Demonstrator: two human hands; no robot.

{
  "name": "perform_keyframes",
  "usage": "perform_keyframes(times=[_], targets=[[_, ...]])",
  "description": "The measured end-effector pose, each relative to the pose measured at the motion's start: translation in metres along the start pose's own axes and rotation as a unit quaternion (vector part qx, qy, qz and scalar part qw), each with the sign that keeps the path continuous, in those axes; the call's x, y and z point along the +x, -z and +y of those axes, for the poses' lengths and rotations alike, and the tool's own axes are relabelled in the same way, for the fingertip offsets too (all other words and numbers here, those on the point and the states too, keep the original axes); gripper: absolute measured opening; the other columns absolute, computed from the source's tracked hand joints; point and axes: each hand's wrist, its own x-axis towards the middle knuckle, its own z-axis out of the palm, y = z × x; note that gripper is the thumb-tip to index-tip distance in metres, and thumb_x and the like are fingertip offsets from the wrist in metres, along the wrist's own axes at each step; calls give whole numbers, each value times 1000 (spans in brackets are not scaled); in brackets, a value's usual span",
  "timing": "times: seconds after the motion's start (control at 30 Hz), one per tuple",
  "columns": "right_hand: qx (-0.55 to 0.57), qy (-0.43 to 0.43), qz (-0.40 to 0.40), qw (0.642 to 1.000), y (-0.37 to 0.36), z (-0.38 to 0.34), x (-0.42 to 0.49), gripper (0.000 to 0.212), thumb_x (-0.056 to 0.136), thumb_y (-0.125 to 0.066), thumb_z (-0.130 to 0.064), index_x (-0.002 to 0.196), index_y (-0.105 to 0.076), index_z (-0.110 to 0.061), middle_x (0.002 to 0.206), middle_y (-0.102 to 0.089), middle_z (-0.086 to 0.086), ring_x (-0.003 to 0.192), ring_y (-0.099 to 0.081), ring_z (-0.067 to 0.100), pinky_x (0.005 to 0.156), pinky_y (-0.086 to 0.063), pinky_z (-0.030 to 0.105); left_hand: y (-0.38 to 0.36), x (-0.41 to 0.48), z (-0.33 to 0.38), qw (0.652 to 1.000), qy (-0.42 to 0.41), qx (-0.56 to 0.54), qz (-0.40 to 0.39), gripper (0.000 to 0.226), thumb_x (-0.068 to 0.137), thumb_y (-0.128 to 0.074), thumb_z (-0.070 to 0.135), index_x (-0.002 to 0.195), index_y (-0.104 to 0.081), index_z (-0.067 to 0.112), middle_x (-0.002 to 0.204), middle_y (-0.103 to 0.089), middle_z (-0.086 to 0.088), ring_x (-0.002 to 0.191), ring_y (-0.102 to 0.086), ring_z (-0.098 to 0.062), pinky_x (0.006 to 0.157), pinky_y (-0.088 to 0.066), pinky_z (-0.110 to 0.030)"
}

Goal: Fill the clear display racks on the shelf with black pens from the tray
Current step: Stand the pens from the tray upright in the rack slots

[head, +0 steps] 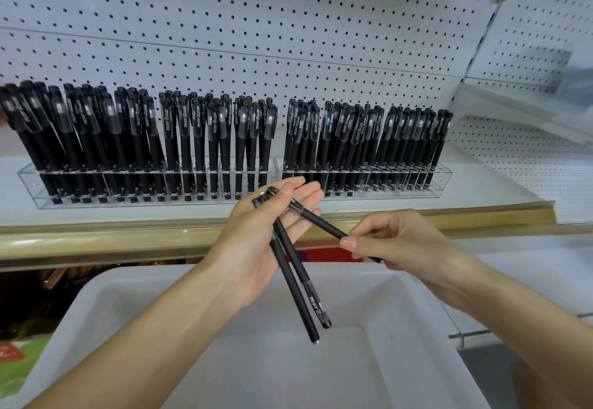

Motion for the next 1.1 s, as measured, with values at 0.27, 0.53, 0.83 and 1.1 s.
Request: perform_keyframes(times=[0.27,0.53,0.83,1.1], targets=[[-56,44,-26,997,-3,-5,4,17,73,-80,-17,84,-72,-7,63,-64,-2,55,-51,6,47,-37,12,4,0,5,999,-40,3,5,21,98,-45,5,109,-61,-3,104,-72,-15,100,-70,-24,89,-56,-35],[36,104,-103,989,-26,-17,11,17,91,-63,-15,98,-71,-2,75,-70,12,41,-42,4,39,-34,15,-6,-6,-1,993,-30,112,-22,20,96,-48,11,104,-66,8,103,-74,-1,102,-68,-12,78,-53,-40],[-14,68,40,997,37,-10,34,6,89,-63,-8,90,-65,-2,89,-73,13,59,-63,11,49,-48,17,4,6,0,998,37,19,36,19,97,-50,13,103,-66,6,99,-74,-8,83,-72,-12,76,-60,-32],[-23,280,207,937,101,-40,57,57,94,-56,-3,140,-29,-24,58,-62,2,55,-63,17,55,-55,25,-5,10,-10,995,82,-27,43,18,95,-52,8,100,-68,3,90,-75,-9,57,-63,-8,60,-58,-24]])
